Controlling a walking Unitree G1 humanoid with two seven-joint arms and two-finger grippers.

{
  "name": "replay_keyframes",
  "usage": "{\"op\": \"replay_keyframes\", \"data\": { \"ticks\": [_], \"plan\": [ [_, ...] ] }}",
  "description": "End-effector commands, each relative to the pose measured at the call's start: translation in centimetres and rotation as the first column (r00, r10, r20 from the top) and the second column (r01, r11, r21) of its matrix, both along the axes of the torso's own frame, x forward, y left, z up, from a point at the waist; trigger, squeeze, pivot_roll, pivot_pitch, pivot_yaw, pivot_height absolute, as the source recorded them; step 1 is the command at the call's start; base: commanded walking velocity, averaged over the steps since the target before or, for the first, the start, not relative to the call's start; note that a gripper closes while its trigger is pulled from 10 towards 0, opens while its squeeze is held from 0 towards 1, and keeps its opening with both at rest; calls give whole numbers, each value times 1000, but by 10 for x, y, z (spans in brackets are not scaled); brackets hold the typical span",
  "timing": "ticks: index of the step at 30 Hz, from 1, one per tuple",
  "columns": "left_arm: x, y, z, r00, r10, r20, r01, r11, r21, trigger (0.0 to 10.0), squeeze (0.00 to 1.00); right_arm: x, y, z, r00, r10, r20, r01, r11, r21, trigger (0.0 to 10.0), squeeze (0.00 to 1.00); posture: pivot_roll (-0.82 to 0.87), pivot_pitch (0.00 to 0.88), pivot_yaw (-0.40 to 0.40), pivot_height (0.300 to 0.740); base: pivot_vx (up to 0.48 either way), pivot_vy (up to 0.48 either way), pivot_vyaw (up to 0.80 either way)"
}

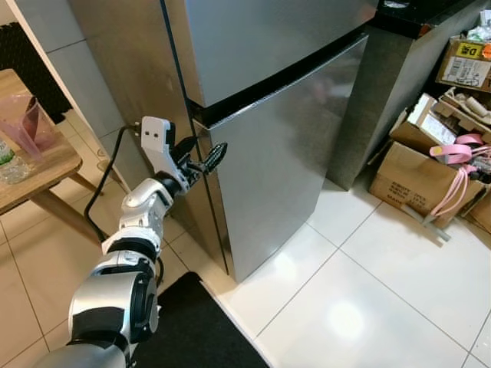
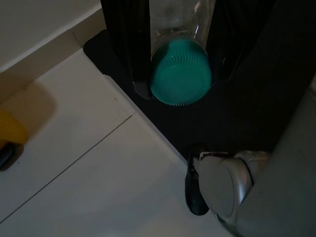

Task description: Restocking fridge

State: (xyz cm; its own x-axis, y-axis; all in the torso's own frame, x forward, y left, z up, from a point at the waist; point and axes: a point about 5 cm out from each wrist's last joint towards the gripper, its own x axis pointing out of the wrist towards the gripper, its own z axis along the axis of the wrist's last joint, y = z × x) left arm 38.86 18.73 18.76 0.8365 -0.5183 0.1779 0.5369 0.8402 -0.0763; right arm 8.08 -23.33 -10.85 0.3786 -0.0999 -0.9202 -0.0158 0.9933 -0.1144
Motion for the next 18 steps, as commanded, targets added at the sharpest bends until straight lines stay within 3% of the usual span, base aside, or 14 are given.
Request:
{"op": "replay_keyframes", "data": {
  "ticks": [1,10,18],
  "plan": [
    [1,-1,-1,1000,-1,-7,1,999,36,10000,0,-11,-3,-2,999,-6,-33,6,1000,-7,10000,0,-90,185,18,740,0,0,0],
    [5,7,9,997,72,5,-72,996,50,10000,0,-18,-4,-2,999,-6,-40,6,1000,-9,10000,0,-106,215,17,740,0,0,0],
    [8,13,23,998,52,36,-53,998,46,10000,0,-20,-5,-2,999,0,-41,-1,1000,-11,10000,0,-106,230,11,740,0,0,0]
  ]
}}
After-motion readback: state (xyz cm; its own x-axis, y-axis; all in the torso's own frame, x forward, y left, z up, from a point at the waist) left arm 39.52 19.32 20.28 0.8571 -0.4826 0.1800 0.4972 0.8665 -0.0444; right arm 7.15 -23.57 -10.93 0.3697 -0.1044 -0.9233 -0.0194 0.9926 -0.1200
